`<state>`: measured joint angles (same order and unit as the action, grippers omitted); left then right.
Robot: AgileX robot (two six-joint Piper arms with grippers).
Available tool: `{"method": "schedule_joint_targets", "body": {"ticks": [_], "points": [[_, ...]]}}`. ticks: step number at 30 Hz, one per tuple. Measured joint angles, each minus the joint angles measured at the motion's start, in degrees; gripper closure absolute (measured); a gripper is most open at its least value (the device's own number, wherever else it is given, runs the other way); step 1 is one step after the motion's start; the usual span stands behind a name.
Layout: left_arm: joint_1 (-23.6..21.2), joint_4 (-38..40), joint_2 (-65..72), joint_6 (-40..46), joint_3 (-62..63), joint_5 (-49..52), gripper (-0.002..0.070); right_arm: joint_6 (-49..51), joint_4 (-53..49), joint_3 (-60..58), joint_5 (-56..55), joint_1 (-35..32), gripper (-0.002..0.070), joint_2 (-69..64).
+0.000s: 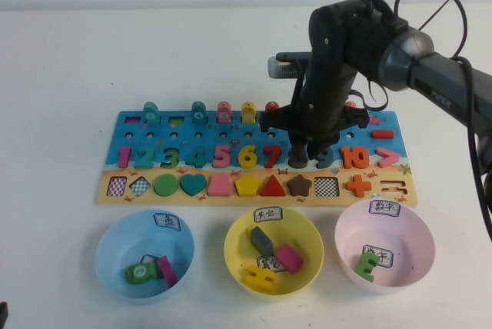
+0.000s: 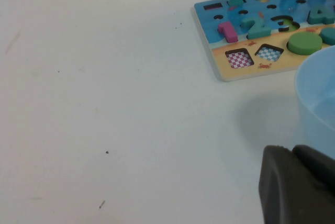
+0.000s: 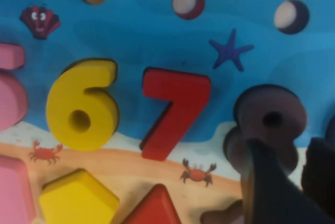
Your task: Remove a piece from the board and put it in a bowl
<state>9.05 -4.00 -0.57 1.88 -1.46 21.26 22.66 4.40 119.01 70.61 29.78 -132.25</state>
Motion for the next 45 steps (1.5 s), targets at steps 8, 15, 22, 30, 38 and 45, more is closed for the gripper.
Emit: {"method": "schedule_joint_targets", "body": {"ticks": [8,15,22,30,38,45], "points": [[0.00,0.00,0.00,0.00,0.00,0.00,0.0678,-1.61,0.58,0.00,0.00,0.50,0.0416,0.01],[0.00,0.00,0.00,0.00,0.00,0.00,0.0679,-0.89,0.58,0.00,0.00,0.50,0.0283,-0.12],[0.00,0.00,0.00,0.00,0.00,0.00,0.0679,-0.14,0.63,0.00,0.00,0.50,0.0321,-1.39],[0.00,0.00,0.00,0.00,0.00,0.00,0.0679,-0.09,0.63,0.00,0.00,0.50,0.0401,-1.39],[0.00,0.00,0.00,0.00,0.00,0.00,0.0679,0.00,0.63,0.00,0.00,0.50,0.0445,-1.39],[0.00,0.00,0.00,0.00,0.00,0.00,0.0679,0.00,0.86,1.34,0.22,0.50,0.0445,-1.65]]}}
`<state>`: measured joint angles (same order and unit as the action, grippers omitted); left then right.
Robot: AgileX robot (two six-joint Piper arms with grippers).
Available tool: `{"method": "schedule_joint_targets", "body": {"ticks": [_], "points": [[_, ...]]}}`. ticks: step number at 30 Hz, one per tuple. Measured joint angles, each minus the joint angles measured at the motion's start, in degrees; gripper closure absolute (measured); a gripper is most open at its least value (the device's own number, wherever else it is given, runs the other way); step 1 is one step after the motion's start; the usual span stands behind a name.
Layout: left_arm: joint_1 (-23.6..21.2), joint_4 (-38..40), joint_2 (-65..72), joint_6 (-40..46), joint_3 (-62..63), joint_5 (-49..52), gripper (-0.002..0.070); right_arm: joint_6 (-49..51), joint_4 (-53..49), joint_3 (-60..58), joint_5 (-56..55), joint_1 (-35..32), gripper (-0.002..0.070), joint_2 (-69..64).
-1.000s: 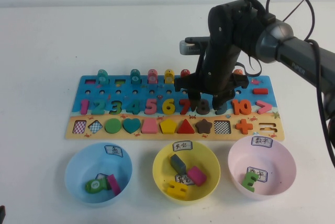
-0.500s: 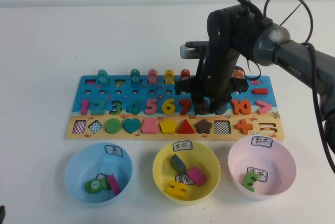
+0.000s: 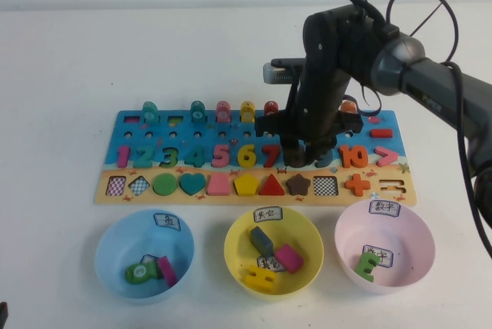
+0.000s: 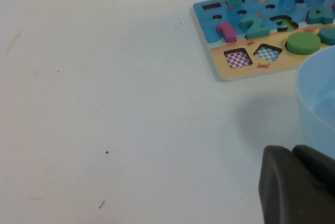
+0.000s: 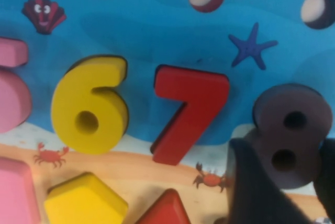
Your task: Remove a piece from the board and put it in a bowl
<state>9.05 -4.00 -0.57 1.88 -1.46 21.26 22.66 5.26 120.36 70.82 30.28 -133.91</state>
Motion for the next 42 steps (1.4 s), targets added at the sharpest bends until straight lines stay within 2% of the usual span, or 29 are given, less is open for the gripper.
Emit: {"method": "schedule_joint_targets", "body": {"ticks": [15,24,30,35,42], "points": [[0.00,0.00,0.00,0.00,0.00,0.00,0.0679,0.00,0.29,1.38,-0.11,0.00,0.0446,0.51],[0.00,0.00,0.00,0.00,0.00,0.00,0.0679,-3.67,0.38,1.38,-0.11,0.75,0.0446,6.91],[0.00,0.00,0.00,0.00,0.00,0.00,0.0679,-7.38,-0.16,-1.29,-0.11,5.57,0.0446,13.96],[0.00,0.00,0.00,0.00,0.00,0.00,0.0679,-13.35,1.12,-10.00,-0.11,11.28,0.0446,19.95],[0.00,0.00,0.00,0.00,0.00,0.00,0.0679,-19.28,4.19,-16.84,-0.01,17.93,0.0446,21.69]]}}
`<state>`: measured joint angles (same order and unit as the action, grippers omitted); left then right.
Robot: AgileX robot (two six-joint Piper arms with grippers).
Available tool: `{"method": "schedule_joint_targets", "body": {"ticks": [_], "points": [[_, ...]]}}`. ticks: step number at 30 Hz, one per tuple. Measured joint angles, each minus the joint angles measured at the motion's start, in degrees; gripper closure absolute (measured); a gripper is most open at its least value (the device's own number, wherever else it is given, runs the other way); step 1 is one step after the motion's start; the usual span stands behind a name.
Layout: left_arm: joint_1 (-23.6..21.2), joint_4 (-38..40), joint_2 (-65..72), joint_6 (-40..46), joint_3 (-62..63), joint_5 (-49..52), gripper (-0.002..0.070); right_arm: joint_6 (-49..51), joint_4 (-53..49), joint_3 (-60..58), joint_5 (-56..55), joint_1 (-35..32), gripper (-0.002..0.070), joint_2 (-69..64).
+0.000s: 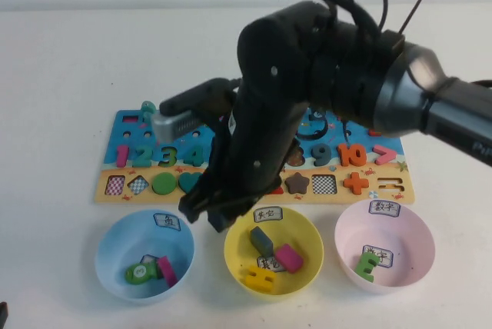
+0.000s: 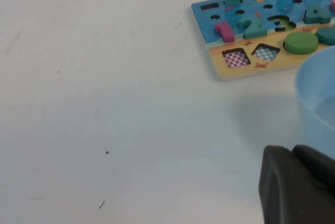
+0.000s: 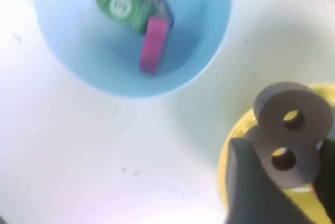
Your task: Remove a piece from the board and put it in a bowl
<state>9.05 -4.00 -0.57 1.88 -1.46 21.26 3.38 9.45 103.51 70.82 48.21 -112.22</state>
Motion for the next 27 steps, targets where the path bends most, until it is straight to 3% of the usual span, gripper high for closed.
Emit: {"method": "schedule_joint_targets", "body": {"ticks": [7,14,20,27], "points": [[0.00,0.00,0.00,0.00,0.00,0.00,0.0679,0.91,-1.93,-9.10,-0.36,0.98,0.0446,6.31],[0.00,0.00,0.00,0.00,0.00,0.00,0.0679,13.13,-15.45,-23.72,-0.25,0.63,0.0446,20.36],[0.00,0.00,0.00,0.00,0.00,0.00,0.0679,16.34,-17.57,-31.54,-0.25,-5.69,0.0446,23.86],[0.00,0.00,0.00,0.00,0.00,0.00,0.0679,12.66,-14.17,-37.95,-7.08,-12.25,0.0446,23.73]]}}
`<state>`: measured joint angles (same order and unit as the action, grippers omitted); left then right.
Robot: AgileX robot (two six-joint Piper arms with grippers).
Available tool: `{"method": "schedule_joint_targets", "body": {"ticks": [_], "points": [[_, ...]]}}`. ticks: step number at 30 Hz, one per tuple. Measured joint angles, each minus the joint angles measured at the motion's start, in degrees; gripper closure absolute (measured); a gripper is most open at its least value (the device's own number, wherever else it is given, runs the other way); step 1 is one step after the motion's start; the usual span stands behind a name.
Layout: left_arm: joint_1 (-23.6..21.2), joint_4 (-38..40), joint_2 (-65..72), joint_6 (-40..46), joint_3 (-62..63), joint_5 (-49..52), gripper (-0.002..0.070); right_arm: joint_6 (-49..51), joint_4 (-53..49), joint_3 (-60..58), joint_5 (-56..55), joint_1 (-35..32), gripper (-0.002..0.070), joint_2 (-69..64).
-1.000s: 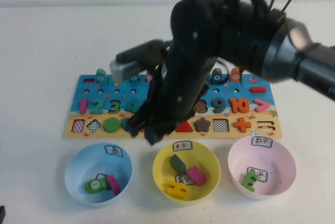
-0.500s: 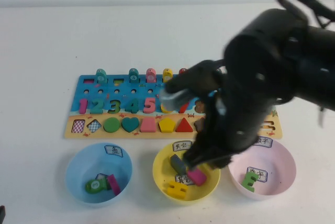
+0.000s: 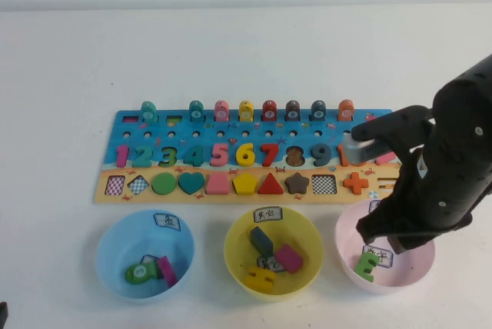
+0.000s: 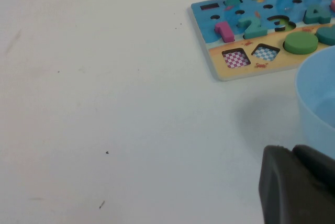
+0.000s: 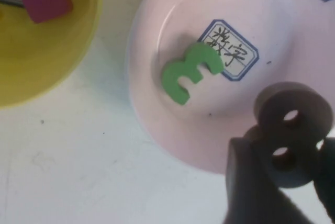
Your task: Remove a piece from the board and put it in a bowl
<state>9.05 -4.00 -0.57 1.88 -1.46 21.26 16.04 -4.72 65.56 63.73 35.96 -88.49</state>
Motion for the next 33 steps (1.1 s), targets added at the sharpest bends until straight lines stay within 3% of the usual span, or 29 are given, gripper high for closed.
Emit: {"method": "schedule_joint_targets", "body": {"ticks": [7,12,14,16,18,21,27,33], "points": [[0.00,0.00,0.00,0.00,0.00,0.00,0.0679,-2.18,0.85,-0.37,-3.84,-2.50,0.0304,-2.84],[0.00,0.00,0.00,0.00,0.00,0.00,0.0679,-3.10,1.47,-0.44,-5.02,-2.71,0.0286,-4.56],[0.00,0.00,0.00,0.00,0.00,0.00,0.0679,-3.65,2.35,-0.49,-6.13,-2.71,0.0325,-4.08],[0.00,0.00,0.00,0.00,0.00,0.00,0.0679,-3.77,2.85,-1.06,-7.89,-2.71,0.0414,-2.25],[0.00,0.00,0.00,0.00,0.00,0.00,0.0679,-3.77,3.25,-2.93,-12.28,-2.71,0.0554,1.91],[0.00,0.00,0.00,0.00,0.00,0.00,0.0679,-3.77,3.47,-7.88,-18.65,-2.71,0.0650,11.32],[0.00,0.00,0.00,0.00,0.00,0.00,0.0679,-3.80,3.47,-18.51,-26.07,-2.71,0.0688,30.28],[0.00,0.00,0.00,0.00,0.00,0.00,0.0679,-4.41,3.47,-22.45,-17.13,-2.71,0.0691,46.01]]}}
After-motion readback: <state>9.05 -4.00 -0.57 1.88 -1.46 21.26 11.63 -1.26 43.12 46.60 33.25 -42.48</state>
